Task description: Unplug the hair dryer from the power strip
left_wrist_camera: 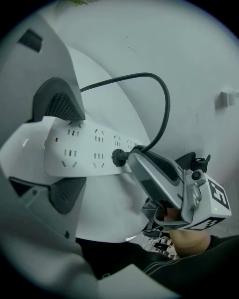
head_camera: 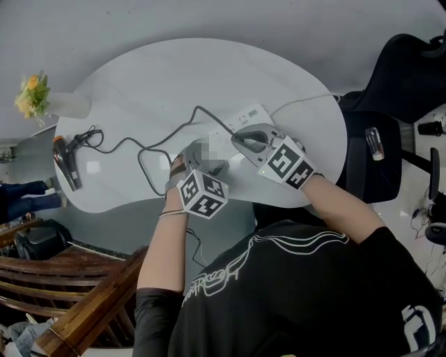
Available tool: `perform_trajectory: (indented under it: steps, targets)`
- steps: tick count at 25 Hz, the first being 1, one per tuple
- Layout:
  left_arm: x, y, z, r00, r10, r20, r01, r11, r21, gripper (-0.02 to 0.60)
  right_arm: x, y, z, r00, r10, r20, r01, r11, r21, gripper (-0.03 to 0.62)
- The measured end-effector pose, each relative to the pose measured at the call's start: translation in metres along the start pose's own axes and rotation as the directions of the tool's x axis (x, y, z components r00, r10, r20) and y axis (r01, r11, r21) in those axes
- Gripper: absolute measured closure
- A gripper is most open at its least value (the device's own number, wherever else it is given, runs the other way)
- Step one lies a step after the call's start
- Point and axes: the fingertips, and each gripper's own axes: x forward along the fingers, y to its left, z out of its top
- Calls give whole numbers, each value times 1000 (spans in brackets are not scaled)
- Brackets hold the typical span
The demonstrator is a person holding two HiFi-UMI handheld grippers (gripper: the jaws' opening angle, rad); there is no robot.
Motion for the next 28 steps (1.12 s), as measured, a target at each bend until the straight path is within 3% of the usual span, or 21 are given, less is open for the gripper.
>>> perform_trajectory:
  steps: [6, 12, 15, 22, 28]
  targets:
    - [1, 0, 2, 1000, -1, -11, 1, 1000, 9, 216, 0, 4, 0, 998, -56, -31, 52, 990, -128, 568]
    - [0, 0, 1, 1000, 9, 6, -9, 1000, 13, 216, -4, 0, -1, 1000, -2, 12, 2, 1000, 26, 568]
    - [0, -1, 1, 1000, 6, 13, -7, 1000, 17, 216, -5, 0, -1, 1000, -8, 19, 7, 999, 48, 568]
    - [1, -1, 2, 1000, -4, -11, 4, 1000, 22, 218, -4, 5, 2, 998, -55, -40, 51, 995, -88, 569]
    - [1, -1, 2, 1000, 0, 5, -1, 1000, 28, 218, -7, -4, -1, 1000, -10, 26, 7, 995, 103, 568]
